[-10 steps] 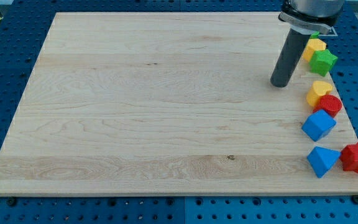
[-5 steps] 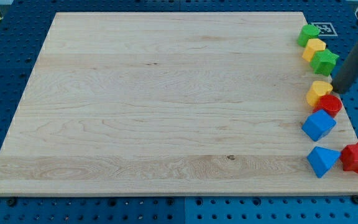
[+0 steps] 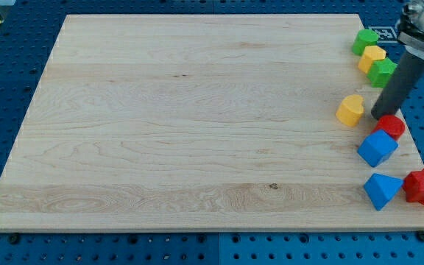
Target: Make a group of the blue blocks red blocks
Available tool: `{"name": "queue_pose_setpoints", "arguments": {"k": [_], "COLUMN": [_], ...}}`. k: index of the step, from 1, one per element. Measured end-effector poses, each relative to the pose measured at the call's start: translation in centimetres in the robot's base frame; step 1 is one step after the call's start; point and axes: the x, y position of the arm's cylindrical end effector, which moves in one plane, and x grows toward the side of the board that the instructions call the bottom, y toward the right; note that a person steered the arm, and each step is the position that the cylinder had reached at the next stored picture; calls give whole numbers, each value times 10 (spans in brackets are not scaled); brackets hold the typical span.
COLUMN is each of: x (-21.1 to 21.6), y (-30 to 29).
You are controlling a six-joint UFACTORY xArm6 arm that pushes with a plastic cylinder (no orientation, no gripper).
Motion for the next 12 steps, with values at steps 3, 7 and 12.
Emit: {"name": "queue_pose_setpoints", "arguments": {"k": [3,7,12], "x": [34,15,43], "y": [-10,-14,-40]}}
